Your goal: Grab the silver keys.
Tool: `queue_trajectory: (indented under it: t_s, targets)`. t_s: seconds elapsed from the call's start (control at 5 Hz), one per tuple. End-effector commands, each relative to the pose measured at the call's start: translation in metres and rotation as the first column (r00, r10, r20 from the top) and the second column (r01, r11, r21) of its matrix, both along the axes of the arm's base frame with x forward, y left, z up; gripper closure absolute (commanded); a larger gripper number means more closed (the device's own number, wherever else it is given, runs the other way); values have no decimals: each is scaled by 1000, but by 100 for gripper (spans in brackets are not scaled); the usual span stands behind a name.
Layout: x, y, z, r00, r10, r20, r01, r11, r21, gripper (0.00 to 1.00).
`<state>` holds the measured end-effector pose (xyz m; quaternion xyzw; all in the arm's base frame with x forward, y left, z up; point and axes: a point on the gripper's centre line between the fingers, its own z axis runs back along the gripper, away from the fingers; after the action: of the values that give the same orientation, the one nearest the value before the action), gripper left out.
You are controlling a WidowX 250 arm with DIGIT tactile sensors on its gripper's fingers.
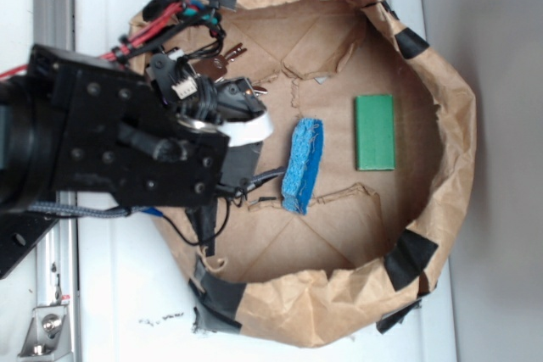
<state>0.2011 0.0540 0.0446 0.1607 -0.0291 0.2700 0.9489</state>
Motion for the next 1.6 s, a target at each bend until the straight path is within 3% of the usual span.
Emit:
queue_trajectory:
  t_s: [0.0, 0.2, 0.4, 0.6, 0.8, 1.0, 1.4]
  targets:
    - [5, 25, 24, 997, -48, 58, 48, 999, -9, 0]
    - [5, 34, 28, 995, -83, 64, 85, 996, -29, 0]
    - [6, 45, 29, 994, -107, 27, 109, 990, -91, 0]
    - [3, 47, 25, 992, -121, -28, 117, 986, -115, 0]
    - [-2, 57, 23, 992, -106, -70, 98, 988, -118, 0]
    - [-7, 60, 19, 987, -141, -78, 133, 985, -106, 0]
    - [-12, 57, 12, 945, -270, -184, 248, 959, -138, 0]
